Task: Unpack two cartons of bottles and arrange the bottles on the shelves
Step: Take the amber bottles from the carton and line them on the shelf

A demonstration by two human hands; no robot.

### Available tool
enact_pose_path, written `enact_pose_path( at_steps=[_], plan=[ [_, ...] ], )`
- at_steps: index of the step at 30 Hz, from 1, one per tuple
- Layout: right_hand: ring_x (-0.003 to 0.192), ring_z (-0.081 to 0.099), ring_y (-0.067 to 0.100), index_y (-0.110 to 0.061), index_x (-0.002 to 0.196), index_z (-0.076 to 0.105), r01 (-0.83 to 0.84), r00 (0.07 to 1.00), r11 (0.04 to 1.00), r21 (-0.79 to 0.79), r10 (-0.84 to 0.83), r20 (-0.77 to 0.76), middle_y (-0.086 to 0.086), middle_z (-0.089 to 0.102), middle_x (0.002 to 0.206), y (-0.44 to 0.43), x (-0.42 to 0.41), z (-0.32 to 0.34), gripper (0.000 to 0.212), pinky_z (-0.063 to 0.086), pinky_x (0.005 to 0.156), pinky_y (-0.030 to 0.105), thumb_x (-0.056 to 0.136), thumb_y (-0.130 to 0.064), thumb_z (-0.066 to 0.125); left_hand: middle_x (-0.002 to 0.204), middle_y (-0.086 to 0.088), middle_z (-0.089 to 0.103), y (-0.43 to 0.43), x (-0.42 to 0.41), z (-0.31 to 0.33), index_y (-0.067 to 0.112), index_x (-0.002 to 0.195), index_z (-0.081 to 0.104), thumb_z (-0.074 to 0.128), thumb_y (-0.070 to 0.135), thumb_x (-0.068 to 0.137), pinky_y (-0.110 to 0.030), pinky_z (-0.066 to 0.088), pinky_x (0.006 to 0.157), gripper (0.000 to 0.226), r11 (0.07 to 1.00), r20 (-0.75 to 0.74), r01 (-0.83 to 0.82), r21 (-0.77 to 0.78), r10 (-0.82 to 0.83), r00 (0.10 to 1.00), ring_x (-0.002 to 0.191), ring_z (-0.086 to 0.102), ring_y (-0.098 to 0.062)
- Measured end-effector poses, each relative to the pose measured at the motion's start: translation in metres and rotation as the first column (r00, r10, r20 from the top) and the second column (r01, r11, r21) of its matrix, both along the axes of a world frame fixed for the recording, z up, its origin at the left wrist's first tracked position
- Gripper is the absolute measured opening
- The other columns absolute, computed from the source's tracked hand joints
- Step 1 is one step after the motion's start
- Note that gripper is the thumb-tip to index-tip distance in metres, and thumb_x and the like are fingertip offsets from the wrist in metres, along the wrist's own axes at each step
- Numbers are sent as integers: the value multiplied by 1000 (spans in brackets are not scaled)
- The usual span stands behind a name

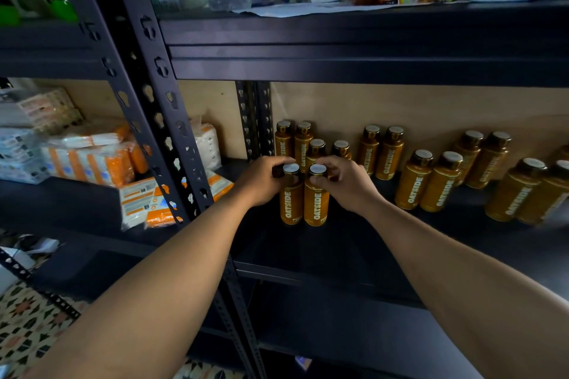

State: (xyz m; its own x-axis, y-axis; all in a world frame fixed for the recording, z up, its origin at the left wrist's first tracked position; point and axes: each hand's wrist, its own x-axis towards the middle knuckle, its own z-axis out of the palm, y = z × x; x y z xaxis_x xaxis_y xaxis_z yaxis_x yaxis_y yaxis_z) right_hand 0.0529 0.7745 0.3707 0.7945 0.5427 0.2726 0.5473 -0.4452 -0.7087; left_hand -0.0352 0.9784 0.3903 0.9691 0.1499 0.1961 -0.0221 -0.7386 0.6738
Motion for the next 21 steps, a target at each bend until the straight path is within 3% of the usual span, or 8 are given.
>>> enact_pose_path(
  at_steps=[14, 21],
  plan=[
    [108, 58, 4, -26, 138, 59, -4, 1000, 1000, -17, 4, 7, -9, 66, 129, 0, 1, 0, 50, 43, 78, 17, 92, -38, 74, 134, 5, 63, -1, -2, 1, 26, 137, 59, 72, 30, 91, -24, 44, 94, 47, 1000, 5, 17, 8, -17, 1000, 118, 55, -5],
    [108, 58, 4, -25, 140, 58, 2, 1000, 1000, -25, -1, 19, -8, 66, 130, 0, 0, -2, 52, 42, 75, 13, 92, -38, 74, 132, 6, 64, 0, -2, 0, 28, 136, 60, 72, 35, 91, -34, 49, 100, 47, 1000, -12, 20, -7, -20, 1000, 120, 59, -9]
  ],
)
